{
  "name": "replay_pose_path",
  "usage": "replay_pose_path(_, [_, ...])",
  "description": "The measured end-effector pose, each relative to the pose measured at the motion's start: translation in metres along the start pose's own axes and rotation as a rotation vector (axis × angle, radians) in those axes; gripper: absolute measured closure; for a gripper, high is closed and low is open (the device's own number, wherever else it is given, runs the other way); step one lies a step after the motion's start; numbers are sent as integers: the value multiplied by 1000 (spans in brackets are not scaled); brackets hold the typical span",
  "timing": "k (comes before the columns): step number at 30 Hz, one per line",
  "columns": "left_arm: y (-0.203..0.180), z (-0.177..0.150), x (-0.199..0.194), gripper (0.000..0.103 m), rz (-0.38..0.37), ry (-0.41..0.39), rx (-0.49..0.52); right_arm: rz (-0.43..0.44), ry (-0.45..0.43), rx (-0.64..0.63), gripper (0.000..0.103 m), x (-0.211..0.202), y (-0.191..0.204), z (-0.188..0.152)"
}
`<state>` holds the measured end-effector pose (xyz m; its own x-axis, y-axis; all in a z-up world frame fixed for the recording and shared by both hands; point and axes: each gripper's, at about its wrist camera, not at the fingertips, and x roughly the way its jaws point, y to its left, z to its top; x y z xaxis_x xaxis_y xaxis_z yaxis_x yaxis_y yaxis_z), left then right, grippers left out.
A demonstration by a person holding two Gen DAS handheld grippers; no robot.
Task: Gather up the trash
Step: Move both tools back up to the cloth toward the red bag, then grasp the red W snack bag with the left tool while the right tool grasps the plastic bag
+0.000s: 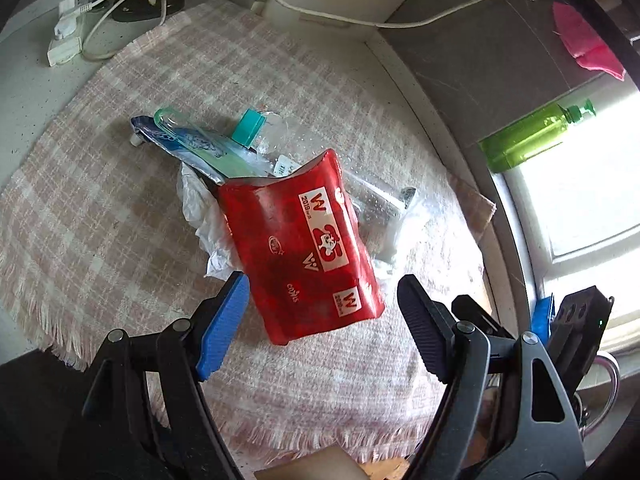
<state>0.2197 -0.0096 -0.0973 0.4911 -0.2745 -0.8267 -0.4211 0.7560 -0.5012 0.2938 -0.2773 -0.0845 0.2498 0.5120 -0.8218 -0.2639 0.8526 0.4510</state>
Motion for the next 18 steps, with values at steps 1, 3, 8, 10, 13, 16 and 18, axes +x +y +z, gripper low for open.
replay_pose_path(1, [-2, 3, 4, 24, 22, -7, -16, 0, 4, 4, 20, 1, -2, 2])
replay_pose_path(3, [-7, 9, 14, 24, 92, -13, -34, 6, 17, 17, 20, 6, -5, 5])
replay_pose_path(8, [-3, 17, 41, 24, 181, 11, -90, 51, 48, 64, 20, 17, -17, 13])
replay_pose_path(10, [3, 18, 49, 24, 188, 18, -131, 71, 62, 81, 20, 23, -19, 16])
replay_pose_path(13, [6, 19, 57, 20, 193, 12, -164, 103, 86, 114, 21, 34, -22, 18])
replay_pose_path(16, [6, 19, 59, 18, 196, 8, -186, 160, 113, 183, 27, 48, -27, 19])
replay_pose_path(18, [5, 21, 61, 17, 192, -1, -192, 190, 131, 238, 35, 58, -32, 19])
